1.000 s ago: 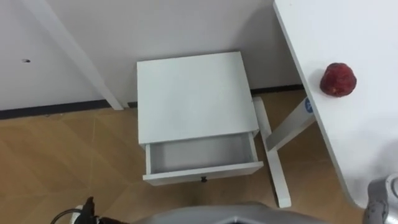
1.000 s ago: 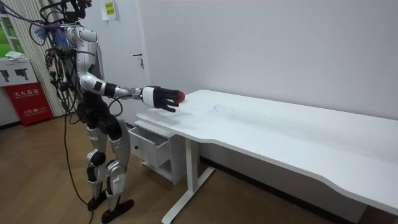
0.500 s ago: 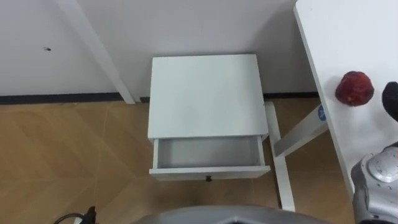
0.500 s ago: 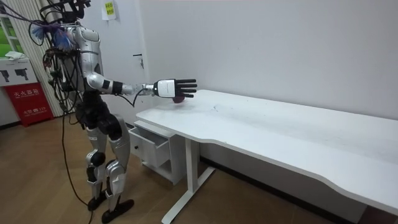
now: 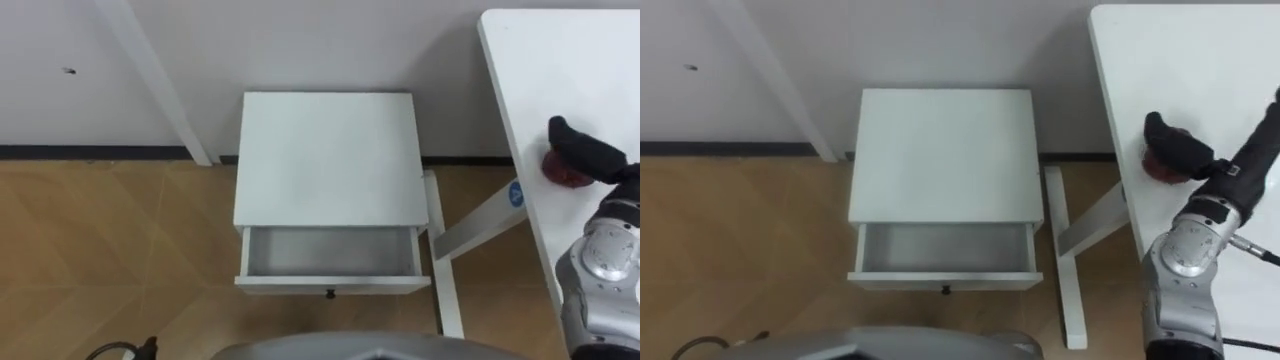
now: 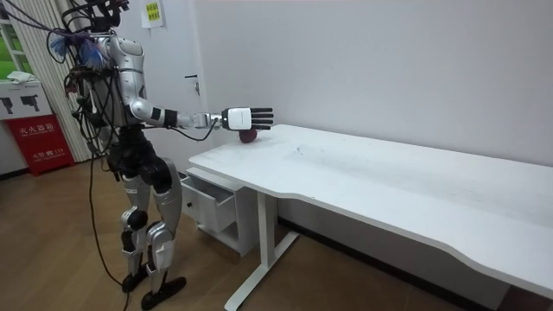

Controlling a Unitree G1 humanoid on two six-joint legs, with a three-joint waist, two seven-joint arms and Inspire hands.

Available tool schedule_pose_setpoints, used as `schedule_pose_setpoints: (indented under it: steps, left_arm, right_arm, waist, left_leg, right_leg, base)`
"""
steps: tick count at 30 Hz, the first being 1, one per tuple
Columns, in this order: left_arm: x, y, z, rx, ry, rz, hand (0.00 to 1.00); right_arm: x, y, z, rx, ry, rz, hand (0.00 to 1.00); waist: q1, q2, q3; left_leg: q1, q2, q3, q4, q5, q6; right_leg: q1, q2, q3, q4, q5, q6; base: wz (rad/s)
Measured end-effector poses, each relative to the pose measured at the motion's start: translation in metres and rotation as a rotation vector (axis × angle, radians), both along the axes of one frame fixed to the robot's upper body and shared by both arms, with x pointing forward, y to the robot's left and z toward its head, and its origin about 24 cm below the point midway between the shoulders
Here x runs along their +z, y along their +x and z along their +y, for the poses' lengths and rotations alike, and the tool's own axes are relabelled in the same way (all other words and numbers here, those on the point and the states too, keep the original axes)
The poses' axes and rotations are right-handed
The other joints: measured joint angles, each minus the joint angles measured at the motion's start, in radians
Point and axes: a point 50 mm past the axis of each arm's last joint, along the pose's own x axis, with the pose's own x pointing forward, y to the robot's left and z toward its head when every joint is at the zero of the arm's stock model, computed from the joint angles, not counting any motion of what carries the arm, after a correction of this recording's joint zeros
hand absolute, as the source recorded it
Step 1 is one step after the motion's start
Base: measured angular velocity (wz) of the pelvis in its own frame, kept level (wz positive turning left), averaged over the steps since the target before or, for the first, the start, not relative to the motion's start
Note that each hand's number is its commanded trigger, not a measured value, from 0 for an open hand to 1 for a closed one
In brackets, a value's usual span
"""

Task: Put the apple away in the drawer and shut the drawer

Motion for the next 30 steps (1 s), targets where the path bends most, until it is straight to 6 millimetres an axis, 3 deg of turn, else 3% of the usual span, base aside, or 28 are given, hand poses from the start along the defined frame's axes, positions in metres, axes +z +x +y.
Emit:
schedule_pose_setpoints:
  steps: [11, 23, 30]
  left_arm:
    - [0.000, -0.004, 0.000, -0.021, 0.009, 0.032, 0.00]
    - [0.001, -0.001, 0.000, -0.030, -0.003, 0.021, 0.00]
    - [0.000, -0.005, 0.000, -0.022, -0.020, 0.040, 0.00]
  right_arm:
    - [-0.006, 0.003, 0.006, 0.107, 0.029, 0.059, 0.00]
    - [-0.012, 0.003, 0.006, 0.156, 0.111, 0.080, 0.00]
    - [-0.018, 0.000, 0.003, 0.161, 0.126, 0.107, 0.00]
  waist:
    - [-0.003, -0.009, -0.0058]
    - [-0.006, -0.028, -0.0069]
    - [-0.006, -0.023, -0.0068]
  left_leg:
    - [0.000, 0.001, 0.000, 0.000, 0.000, 0.000]
    - [0.000, 0.002, -0.006, 0.004, 0.000, 0.000]
    - [-0.001, 0.003, -0.008, 0.007, 0.000, 0.000]
  right_leg:
    - [0.002, 0.000, -0.003, 0.001, 0.000, 0.000]
    - [0.007, -0.002, -0.017, 0.003, 0.001, -0.001]
    - [0.003, -0.003, -0.025, 0.004, 0.002, -0.003]
  base:
    - [0.00]
    - [0.02]
    - [0.02]
